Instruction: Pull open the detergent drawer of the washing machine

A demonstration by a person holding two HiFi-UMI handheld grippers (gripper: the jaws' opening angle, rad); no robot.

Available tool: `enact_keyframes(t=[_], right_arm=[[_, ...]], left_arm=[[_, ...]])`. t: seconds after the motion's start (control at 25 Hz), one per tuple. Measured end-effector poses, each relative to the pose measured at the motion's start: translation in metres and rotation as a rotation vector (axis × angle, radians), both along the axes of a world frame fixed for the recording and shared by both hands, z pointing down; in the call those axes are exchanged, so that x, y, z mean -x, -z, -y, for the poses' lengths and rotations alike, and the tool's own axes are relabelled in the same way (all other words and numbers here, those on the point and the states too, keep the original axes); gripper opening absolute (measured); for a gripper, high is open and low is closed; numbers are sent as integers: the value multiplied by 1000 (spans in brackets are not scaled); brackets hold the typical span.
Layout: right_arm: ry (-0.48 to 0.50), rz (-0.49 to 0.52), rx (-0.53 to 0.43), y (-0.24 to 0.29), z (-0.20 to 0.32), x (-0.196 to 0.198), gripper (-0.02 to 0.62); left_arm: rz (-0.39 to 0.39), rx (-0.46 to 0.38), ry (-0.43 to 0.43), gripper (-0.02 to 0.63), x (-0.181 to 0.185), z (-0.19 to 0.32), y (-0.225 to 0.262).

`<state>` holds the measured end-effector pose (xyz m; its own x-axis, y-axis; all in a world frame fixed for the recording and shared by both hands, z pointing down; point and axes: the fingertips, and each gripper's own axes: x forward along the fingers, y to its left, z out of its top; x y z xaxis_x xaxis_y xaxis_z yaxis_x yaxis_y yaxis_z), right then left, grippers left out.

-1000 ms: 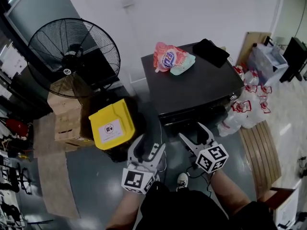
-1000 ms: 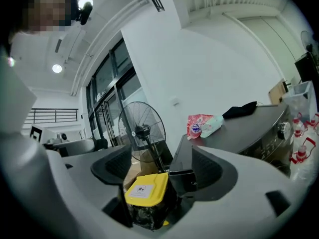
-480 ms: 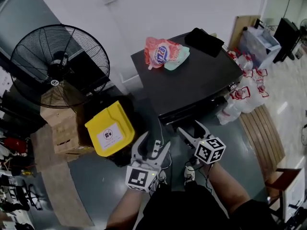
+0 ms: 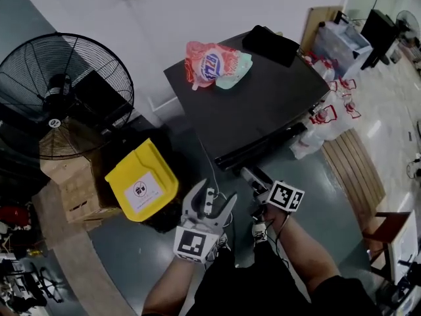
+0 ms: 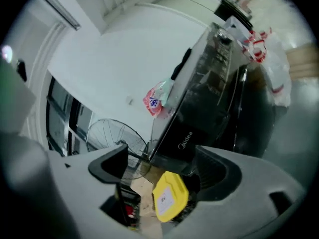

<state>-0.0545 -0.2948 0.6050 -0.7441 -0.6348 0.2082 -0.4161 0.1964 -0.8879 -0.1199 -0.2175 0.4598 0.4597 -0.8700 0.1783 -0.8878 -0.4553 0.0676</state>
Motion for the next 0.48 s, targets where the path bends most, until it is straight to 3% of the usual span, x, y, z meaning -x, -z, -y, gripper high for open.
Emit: enact_keyframes(t=[0.12, 0.48], right_arm=[[-44, 94, 67, -14, 10, 3, 456], [-166, 188, 193, -51, 33, 7, 484]], left_arm=[[-6, 13, -18, 276, 4, 4, -14], [-18, 71, -58, 276, 15, 9, -39]])
